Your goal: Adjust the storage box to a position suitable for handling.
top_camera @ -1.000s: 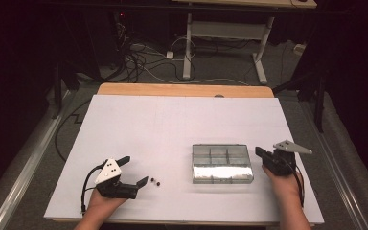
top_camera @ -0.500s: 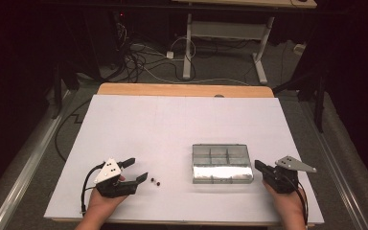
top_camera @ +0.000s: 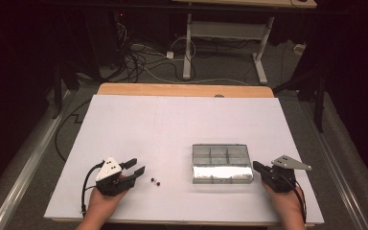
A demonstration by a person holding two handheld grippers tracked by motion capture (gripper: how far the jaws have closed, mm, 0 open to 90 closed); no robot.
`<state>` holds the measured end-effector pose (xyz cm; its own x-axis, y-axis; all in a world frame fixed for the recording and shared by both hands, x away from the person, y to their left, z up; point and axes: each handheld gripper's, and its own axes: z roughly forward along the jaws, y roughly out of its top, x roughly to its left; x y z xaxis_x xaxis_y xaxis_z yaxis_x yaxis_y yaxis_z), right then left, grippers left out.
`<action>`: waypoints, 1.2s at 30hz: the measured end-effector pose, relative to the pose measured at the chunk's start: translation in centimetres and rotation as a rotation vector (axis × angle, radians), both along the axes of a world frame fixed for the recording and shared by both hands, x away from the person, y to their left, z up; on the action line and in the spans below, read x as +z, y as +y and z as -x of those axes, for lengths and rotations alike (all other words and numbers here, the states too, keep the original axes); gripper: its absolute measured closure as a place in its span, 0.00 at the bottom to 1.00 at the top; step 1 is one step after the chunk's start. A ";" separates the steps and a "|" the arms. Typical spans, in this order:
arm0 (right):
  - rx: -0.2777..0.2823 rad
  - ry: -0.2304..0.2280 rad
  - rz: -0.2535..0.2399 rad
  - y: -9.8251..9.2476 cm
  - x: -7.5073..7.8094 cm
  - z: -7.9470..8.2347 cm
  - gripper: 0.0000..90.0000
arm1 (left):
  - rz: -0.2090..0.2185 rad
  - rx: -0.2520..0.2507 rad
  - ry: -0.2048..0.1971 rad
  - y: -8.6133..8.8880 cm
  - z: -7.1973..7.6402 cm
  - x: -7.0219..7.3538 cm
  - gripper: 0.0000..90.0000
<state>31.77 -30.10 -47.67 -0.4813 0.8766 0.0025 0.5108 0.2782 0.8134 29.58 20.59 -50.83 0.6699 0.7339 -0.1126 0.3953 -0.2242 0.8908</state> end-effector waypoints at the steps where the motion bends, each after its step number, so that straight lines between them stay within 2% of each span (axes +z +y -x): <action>1: 0.003 0.003 0.003 0.0 0.0 -0.1 1.00 | 0.000 -0.002 0.006 0.0 -0.1 0.0 0.70; 3: 0.004 0.006 0.004 0.0 0.0 -0.1 1.00 | 0.001 -0.003 0.009 0.0 -0.1 0.0 0.80; 4: 0.005 0.005 0.003 0.0 0.0 -0.2 1.00 | 0.002 -0.004 0.012 0.0 -0.1 0.0 0.80; 5: 0.000 0.012 -0.002 0.0 0.0 -0.3 1.00 | 0.001 0.004 0.018 0.0 -0.2 0.0 0.88; 8: 0.010 0.002 -0.001 0.1 0.0 -0.7 1.00 | -0.001 0.018 0.030 0.0 -0.3 0.0 0.97; 16: 0.026 0.017 0.002 0.8 0.0 -1.4 1.00 | -0.001 0.016 0.022 0.0 -0.2 0.0 0.97; 20: 0.065 0.018 0.002 1.2 -0.1 -1.3 1.00 | -0.004 -0.001 0.016 -0.1 -0.1 0.0 0.97; 32: 0.165 0.024 0.023 4.6 -0.2 -0.6 1.00 | -0.017 -0.015 0.040 -0.2 -0.4 0.0 0.97; 36: 0.221 0.021 0.055 6.3 -0.4 -0.2 1.00 | -0.030 -0.022 0.035 -0.3 -0.4 0.0 0.97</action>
